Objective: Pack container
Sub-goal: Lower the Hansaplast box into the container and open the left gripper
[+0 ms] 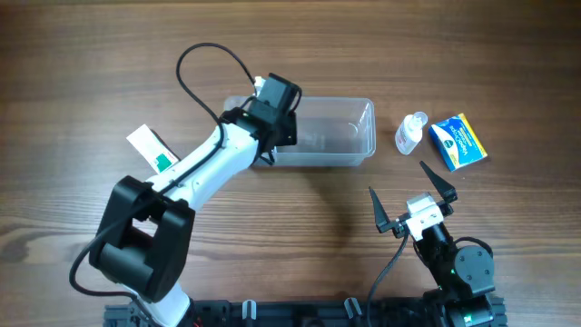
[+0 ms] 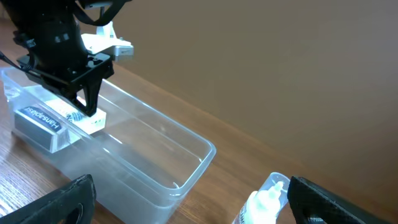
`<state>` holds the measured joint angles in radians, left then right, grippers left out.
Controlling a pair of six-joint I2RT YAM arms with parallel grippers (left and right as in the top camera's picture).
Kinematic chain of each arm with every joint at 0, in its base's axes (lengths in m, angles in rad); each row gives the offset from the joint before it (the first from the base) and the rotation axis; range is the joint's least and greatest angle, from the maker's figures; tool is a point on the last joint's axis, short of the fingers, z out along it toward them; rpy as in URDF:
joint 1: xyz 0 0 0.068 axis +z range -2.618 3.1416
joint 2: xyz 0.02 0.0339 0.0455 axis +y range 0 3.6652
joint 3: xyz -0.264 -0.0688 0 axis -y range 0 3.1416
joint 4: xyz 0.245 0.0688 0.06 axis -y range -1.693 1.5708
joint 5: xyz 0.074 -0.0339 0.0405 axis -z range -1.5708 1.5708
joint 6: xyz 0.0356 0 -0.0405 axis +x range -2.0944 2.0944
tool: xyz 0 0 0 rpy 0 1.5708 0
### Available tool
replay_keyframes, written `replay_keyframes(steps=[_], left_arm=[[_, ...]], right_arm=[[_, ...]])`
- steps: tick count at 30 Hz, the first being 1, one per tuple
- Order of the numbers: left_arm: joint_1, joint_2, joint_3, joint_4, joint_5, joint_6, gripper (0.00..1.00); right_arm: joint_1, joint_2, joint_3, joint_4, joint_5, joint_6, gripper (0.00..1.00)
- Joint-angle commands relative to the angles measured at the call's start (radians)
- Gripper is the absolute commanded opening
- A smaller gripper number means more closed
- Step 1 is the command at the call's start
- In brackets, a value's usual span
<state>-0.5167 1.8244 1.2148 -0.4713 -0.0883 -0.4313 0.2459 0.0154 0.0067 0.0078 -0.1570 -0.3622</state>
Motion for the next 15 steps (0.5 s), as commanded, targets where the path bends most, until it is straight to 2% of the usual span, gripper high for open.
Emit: replay_keyframes(steps=[1, 15], left_arm=[[0.032, 0.047, 0.018, -0.002, 0.041, 0.031, 0.04], [0.035, 0.076, 0.018, -0.005, 0.040, 0.084, 0.04]], right_arm=[[-0.005, -0.008, -0.002, 0.006, -0.019, -0.005, 1.00], [-0.005, -0.008, -0.002, 0.006, -0.019, -0.005, 1.00]])
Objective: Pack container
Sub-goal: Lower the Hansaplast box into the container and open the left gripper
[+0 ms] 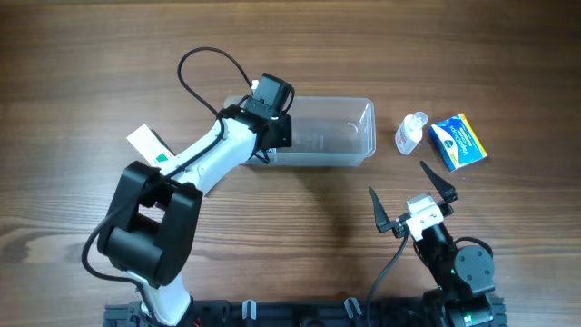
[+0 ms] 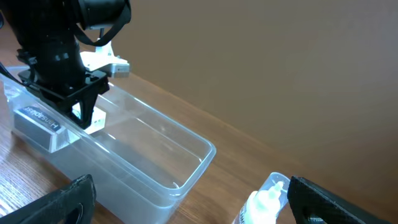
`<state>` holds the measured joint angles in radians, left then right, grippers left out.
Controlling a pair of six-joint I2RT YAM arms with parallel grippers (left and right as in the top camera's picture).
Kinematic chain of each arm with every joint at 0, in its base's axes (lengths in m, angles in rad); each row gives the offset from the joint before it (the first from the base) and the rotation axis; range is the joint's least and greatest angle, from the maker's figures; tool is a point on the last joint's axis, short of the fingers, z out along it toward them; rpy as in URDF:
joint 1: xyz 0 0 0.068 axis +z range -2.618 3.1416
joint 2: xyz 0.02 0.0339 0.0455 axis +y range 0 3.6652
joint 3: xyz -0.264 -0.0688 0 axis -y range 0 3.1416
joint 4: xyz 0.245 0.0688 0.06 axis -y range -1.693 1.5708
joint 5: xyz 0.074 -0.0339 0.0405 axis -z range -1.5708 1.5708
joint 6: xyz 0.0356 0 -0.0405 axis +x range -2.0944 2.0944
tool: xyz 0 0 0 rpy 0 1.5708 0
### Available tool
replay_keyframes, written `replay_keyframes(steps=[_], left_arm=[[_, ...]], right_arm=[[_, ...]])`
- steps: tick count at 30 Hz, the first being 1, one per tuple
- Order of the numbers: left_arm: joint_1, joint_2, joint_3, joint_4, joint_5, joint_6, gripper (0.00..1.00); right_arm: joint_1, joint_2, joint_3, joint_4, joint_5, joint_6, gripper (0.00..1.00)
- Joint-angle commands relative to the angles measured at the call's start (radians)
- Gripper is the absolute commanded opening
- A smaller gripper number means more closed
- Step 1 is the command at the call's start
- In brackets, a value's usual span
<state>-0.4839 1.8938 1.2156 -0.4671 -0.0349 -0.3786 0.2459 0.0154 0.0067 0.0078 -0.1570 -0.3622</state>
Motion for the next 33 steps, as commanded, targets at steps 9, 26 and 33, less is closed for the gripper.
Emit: replay_keyframes(steps=[9, 26, 33], left_arm=[[0.002, 0.006, 0.018, -0.061, -0.097, 0.032, 0.04], [0.004, -0.116, 0.118, -0.153, -0.088, 0.029, 0.04], [0.048, -0.113, 0.118, -0.233, -0.120, -0.011, 0.04]], right_arm=[[-0.005, -0.008, -0.002, 0.006, -0.019, -0.005, 1.00], [-0.005, -0.008, -0.002, 0.006, -0.019, -0.005, 1.00], [-0.005, -0.008, -0.002, 0.006, -0.019, -0.005, 1.00]])
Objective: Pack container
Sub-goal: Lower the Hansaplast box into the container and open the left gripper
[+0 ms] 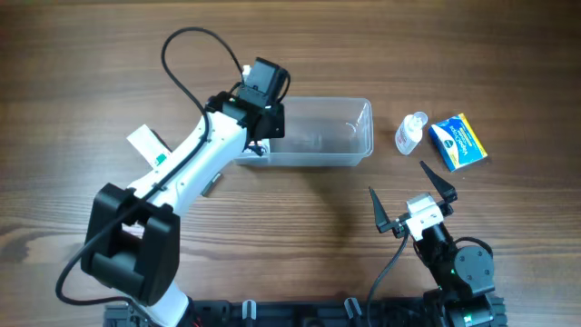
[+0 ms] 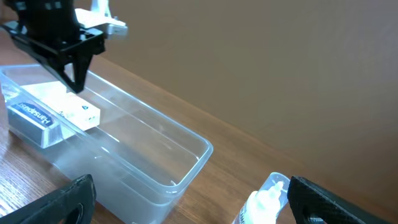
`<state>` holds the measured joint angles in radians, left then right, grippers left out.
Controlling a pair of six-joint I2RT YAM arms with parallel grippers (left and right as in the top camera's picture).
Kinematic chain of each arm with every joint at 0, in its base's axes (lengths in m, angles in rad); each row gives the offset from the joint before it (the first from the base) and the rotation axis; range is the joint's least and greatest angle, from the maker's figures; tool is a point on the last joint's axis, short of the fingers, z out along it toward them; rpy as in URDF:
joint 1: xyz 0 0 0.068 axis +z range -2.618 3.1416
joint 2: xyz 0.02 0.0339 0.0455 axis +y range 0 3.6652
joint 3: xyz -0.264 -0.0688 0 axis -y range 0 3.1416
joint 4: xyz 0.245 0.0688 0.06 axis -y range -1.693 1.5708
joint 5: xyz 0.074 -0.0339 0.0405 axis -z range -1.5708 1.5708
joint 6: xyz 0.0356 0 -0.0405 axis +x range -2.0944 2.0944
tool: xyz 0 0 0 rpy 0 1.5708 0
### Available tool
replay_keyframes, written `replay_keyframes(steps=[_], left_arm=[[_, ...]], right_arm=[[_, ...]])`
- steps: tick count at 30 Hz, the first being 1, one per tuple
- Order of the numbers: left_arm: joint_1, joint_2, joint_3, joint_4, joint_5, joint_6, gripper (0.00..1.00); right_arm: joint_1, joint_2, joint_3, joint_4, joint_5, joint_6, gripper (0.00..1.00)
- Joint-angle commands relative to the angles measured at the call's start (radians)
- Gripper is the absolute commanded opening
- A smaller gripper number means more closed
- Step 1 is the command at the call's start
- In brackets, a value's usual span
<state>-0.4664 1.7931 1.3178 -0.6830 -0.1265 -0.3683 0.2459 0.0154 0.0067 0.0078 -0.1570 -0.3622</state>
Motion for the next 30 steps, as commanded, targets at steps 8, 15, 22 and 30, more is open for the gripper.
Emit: replay_keyframes(steps=[8, 15, 22, 30], left_arm=[[0.037, 0.026, 0.014, -0.033, -0.028, -0.033, 0.04], [0.037, 0.087, 0.011, -0.033, -0.028, -0.036, 0.04], [0.037, 0.136, 0.010, -0.029, -0.029, -0.036, 0.04], [0.039, 0.174, 0.010, -0.027, -0.029, -0.035, 0.04]], right_arm=[[-0.005, -0.008, -0.002, 0.006, -0.019, -0.005, 1.00], [-0.005, -0.008, -0.002, 0.006, -0.019, -0.005, 1.00], [-0.005, -0.008, -0.002, 0.006, -0.019, -0.005, 1.00], [-0.005, -0.008, -0.002, 0.006, -0.019, -0.005, 1.00]])
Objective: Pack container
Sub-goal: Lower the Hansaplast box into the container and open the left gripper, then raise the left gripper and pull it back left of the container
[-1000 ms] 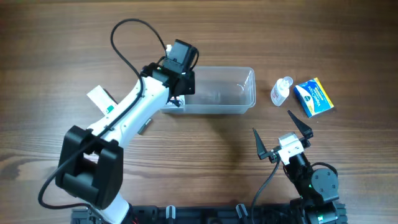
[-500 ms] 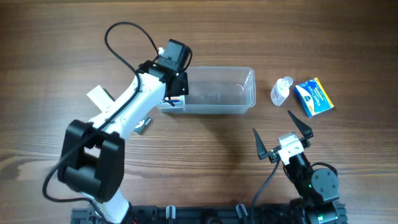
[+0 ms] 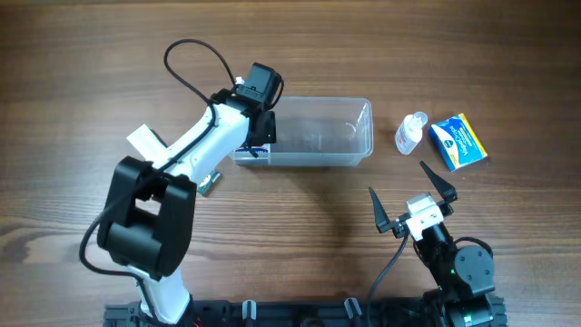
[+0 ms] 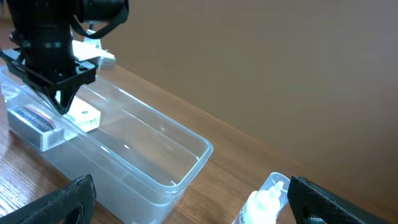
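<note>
The clear plastic container (image 3: 363, 136) lies at the table's middle back. A grey Hansaplast box (image 4: 37, 121) and a small white box (image 4: 84, 117) lie in its left end (image 4: 186, 162). My left gripper (image 3: 259, 136) points down over that end, its tips (image 4: 62, 107) just above the two boxes, holding nothing; the fingers show as a single point. My right gripper (image 3: 408, 195) rests near the front edge, wide open (image 4: 196, 202) and empty. A small clear bottle (image 3: 410, 133) (image 4: 264, 202) and a blue-and-yellow box (image 3: 458, 143) lie right of the container.
A white and green packet (image 3: 145, 143) lies left of the container, partly under the left arm. A small grey item (image 3: 209, 183) sits in front of that arm. A black cable (image 3: 195, 54) loops behind the left wrist.
My left gripper was raised above the white box; now it is lower and further left, over the container's left end. The boxes, bottle and right arm have not moved.
My left gripper was shut on the white box low in the container's left end, and was still down at it half a second later. Then it stood raised and empty, the box lying beside the Hansaplast box. Now it hangs low over both.
</note>
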`<state>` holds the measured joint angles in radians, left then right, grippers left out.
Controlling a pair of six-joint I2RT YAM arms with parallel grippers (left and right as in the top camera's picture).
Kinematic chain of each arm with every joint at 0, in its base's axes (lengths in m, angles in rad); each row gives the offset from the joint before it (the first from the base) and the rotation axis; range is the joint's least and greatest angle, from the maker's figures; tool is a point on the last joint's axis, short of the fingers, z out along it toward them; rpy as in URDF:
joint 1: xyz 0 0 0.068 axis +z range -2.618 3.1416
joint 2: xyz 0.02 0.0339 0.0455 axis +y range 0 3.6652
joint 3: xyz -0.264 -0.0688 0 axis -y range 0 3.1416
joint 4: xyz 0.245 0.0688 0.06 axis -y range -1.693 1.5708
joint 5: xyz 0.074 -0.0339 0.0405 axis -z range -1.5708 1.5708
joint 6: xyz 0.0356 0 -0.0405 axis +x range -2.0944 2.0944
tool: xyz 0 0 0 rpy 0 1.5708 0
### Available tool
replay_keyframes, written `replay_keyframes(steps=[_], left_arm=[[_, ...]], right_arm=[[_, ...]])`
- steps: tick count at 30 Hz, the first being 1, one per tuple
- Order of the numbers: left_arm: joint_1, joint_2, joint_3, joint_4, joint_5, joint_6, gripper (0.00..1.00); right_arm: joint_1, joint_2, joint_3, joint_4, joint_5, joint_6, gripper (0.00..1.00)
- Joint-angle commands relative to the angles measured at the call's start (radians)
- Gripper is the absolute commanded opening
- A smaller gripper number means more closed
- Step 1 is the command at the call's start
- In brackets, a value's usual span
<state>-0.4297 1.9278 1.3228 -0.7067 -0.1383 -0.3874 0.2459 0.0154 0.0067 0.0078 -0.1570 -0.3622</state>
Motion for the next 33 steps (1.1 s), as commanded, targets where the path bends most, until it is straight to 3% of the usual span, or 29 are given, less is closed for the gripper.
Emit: replay_keyframes(steps=[1, 10, 21, 29, 33], left_arm=[[0.003, 0.039, 0.006, -0.002, -0.017, -0.016, 0.04], [0.003, -0.072, 0.056, -0.026, -0.027, -0.012, 0.04], [0.035, -0.339, 0.096, -0.099, -0.163, -0.013, 0.06], [0.291, -0.500, 0.096, -0.277, -0.163, -0.117, 0.06], [0.445, -0.497, 0.095, -0.347, -0.063, -0.146, 0.05]], right_arm=[[-0.005, -0.008, -0.002, 0.006, -0.019, -0.005, 1.00], [-0.005, -0.008, -0.002, 0.006, -0.019, -0.005, 1.00], [-0.005, -0.008, -0.002, 0.006, -0.019, -0.005, 1.00], [-0.005, -0.008, -0.002, 0.006, -0.019, -0.005, 1.00], [-0.005, -0.008, -0.002, 0.006, -0.019, -0.005, 1.00]])
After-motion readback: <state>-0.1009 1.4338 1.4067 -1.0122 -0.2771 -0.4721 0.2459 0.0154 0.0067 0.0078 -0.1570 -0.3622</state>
